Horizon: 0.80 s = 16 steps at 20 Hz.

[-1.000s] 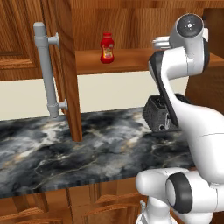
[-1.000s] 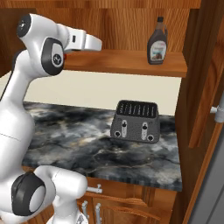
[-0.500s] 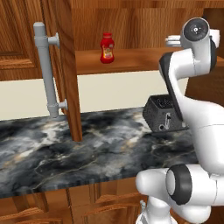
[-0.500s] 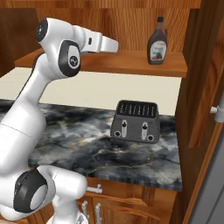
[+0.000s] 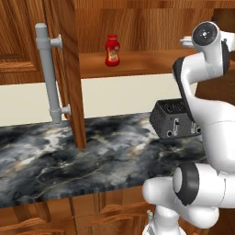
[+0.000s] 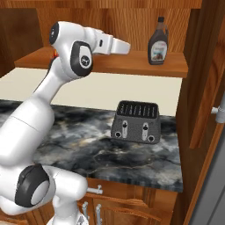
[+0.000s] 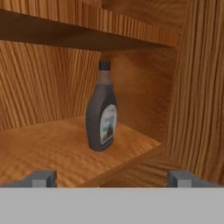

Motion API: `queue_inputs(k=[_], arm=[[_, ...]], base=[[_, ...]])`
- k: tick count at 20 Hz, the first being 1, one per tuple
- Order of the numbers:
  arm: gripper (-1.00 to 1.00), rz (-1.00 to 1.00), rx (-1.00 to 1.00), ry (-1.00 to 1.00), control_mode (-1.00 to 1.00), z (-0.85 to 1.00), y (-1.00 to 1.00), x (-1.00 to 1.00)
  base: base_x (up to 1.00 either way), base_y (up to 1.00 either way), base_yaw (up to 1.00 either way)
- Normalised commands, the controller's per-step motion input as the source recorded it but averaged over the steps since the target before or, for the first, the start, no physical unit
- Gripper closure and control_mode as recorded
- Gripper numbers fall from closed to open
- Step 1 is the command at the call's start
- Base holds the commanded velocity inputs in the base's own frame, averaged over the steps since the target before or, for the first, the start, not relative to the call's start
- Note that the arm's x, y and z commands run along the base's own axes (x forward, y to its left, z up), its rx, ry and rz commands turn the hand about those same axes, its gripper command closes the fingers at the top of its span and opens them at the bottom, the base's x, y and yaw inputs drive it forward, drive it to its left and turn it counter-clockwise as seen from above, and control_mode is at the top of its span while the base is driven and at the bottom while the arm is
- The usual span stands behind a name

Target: Take 2 condiments from the cabinet and move them on the counter near the stove.Make sure the condiments are lined up with each other, next to each other.

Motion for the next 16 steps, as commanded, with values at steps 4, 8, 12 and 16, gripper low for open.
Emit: queue_inputs(k=[4, 8, 12, 16], arm=[[-1.0, -0.04, 0.01, 0.01, -1.0, 0.06, -0.18, 0.23], [-1.0, -0.02, 0.03, 0.08, -1.0, 0.06, -0.21, 0.28], [-1.0, -0.01, 0.04, 0.13, -1.0, 0.01, -0.28, 0.34], [-1.0, 0.0, 0.04, 0.06, -1.0, 0.0, -0.17, 0.31]], base=[[0.0, 0.0, 0.0], [0.0, 0.0, 0.0], [0.0, 0.0, 0.0], [0.0, 0.0, 0.0]])
